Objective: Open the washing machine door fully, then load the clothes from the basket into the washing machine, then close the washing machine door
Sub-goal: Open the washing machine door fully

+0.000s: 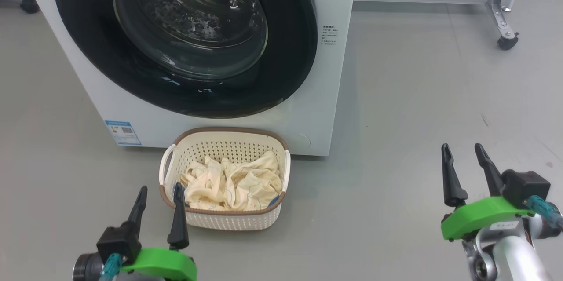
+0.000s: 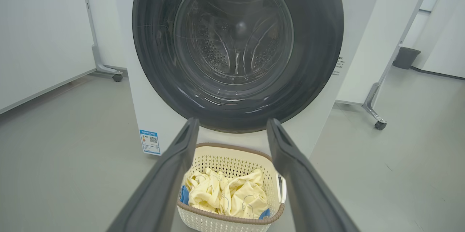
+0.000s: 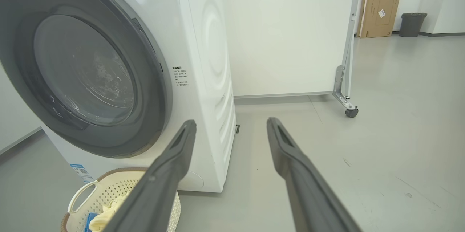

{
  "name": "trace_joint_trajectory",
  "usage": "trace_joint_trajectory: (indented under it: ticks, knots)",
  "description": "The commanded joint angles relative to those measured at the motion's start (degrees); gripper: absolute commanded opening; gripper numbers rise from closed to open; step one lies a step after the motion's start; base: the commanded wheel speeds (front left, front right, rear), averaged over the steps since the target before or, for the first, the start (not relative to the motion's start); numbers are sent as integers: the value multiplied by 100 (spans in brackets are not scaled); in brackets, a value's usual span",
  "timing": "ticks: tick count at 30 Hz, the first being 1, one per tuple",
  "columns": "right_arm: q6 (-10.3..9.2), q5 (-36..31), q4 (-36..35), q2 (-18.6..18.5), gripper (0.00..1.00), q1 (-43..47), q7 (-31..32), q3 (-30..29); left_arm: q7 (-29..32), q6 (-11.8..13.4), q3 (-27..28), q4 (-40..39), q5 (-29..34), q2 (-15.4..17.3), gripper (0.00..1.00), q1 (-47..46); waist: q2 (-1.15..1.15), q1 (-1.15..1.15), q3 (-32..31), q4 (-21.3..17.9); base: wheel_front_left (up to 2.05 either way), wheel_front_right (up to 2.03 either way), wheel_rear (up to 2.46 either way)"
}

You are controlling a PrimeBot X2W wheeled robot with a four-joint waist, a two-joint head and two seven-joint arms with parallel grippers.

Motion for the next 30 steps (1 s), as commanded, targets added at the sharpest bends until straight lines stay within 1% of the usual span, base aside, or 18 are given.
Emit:
trace_joint_trajectory:
  ticks: [1,29,30]
  knots:
    - [-17,-13,-166,-65,100,-336,-61,137,-65,19,207,-164,71,65,100,-262,0,0,3,2,0,0,0]
    - [-17,-15,-171,-65,100,-345,-61,145,-65,12,217,-127,111,65,100,-269,0,0,54,7,0,0,0]
    - [-17,-12,-169,-65,95,-345,-61,149,-65,14,216,-128,111,65,100,-272,0,0,57,9,0,0,0]
